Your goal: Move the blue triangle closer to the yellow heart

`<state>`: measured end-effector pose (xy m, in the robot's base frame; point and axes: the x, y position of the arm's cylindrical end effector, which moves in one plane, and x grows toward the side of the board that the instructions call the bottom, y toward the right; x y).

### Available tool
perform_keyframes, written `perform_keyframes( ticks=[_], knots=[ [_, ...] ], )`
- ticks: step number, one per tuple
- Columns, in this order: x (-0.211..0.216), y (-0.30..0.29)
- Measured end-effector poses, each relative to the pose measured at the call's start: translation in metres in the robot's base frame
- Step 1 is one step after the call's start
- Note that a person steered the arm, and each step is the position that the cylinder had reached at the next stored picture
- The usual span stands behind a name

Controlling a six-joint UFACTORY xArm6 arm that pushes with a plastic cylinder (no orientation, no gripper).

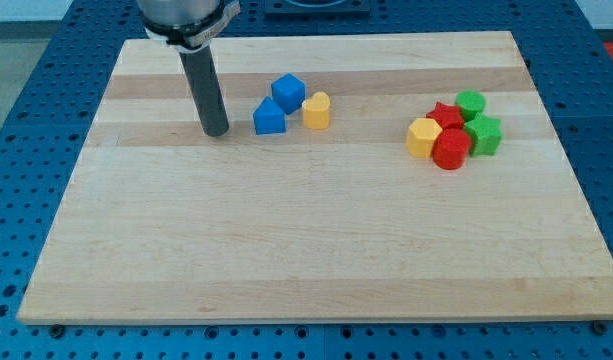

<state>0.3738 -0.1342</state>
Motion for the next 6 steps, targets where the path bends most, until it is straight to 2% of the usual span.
perform_keyframes(
  ticks=[6],
  knots=[
    [-0.002,0.030]
  ],
)
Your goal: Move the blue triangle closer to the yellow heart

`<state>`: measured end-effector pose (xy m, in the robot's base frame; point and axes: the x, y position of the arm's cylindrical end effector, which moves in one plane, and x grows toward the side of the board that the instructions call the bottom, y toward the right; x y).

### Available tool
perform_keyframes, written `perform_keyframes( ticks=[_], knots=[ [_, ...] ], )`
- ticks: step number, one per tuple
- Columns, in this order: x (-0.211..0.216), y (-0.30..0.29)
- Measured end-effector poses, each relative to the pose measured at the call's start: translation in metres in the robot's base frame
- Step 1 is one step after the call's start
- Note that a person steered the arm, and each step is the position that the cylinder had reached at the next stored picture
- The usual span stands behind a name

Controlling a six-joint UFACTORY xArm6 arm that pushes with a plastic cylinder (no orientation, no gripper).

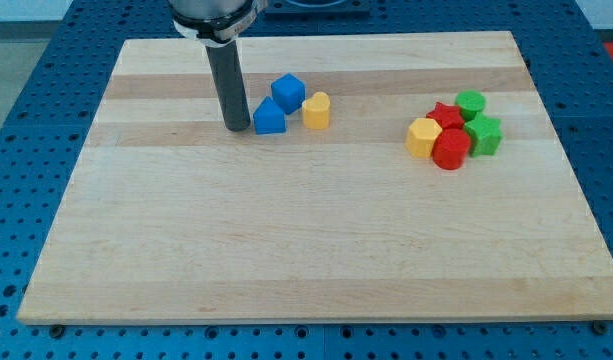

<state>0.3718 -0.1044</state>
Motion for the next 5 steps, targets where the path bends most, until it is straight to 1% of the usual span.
perform_keyframes(
  ticks=[5],
  knots=[
    [0.000,0.014]
  ],
)
